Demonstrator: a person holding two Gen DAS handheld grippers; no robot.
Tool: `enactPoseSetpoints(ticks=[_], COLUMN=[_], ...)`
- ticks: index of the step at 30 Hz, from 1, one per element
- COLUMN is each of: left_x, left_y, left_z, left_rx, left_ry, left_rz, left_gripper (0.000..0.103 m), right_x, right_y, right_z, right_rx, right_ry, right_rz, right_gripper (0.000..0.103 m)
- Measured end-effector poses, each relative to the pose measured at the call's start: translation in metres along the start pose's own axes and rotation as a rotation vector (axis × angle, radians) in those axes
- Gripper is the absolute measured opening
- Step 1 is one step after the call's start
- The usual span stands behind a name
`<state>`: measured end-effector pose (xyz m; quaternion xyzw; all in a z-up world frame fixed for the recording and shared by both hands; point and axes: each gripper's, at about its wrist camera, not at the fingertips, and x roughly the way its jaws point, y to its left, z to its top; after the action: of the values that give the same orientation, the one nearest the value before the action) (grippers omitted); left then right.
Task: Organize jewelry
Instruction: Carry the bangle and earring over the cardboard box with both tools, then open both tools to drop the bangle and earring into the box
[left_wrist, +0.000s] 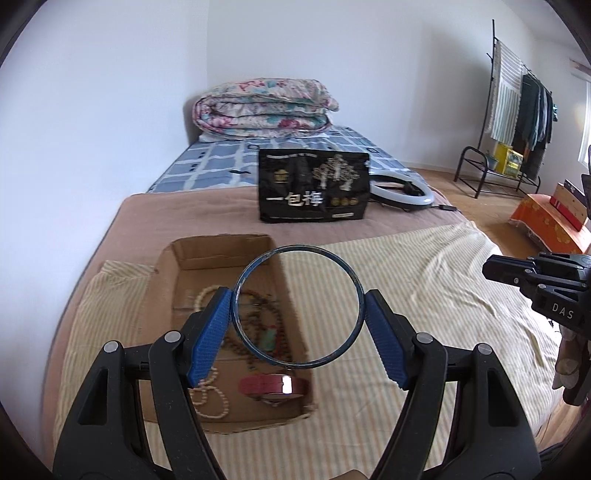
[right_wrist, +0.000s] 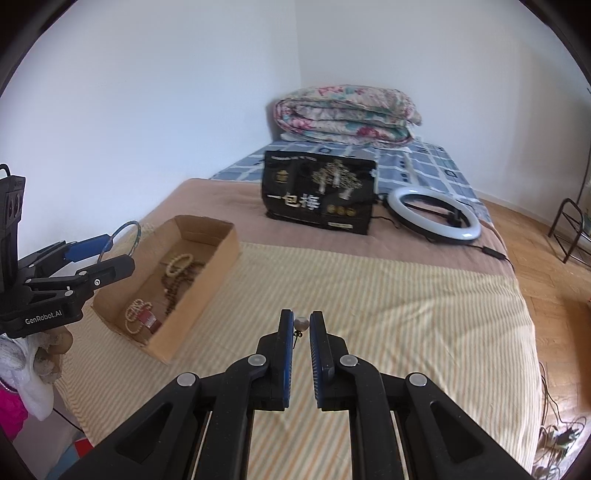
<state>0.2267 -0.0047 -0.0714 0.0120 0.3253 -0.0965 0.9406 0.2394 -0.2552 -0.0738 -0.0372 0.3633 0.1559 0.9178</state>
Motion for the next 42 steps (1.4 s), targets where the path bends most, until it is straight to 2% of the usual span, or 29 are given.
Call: enactPoseSetpoints(ticks=[14,23,38,39,41,42], left_x=[0.01,0.026,0.039,0.041,0.043,0.044], left_y=[0.069,0.086,0.097,0.096,0.095,0.093], left_z=[-0.001,-0.007,-0.011,-0.012,-0.013,-0.014], left_rx=[-0.062,-0.088,-0.093,-0.088,-0.077,-0.069], left_ry=[0.001,0.022,0.039,0.043,0.048,0.051], left_rz=[0.078,0.088,0.075,0.067,0.056,0.057], left_gripper=[0.074,0.074,0.075,0.075,0.075,0.075], right_x=[0.056,0.098,0.148,0.15,0.151,0.151], right_y=[0.066,0.099,0.128,0.13,0.133,0.134], right_z=[0.049,0.073,0.089,0.089,0.089,0.089], right_rx=[-0.056,-0.064,-0.074,-0.077,-0.082,-0.084], right_ry=[-0.005,0.017,0.055,0.057,0.056,0.051], right_rz=[0.118,0.185,0.222,0.224,0.222,0.218], right_gripper=[0.007,0.007,0.008,0.01,0.028,0.029])
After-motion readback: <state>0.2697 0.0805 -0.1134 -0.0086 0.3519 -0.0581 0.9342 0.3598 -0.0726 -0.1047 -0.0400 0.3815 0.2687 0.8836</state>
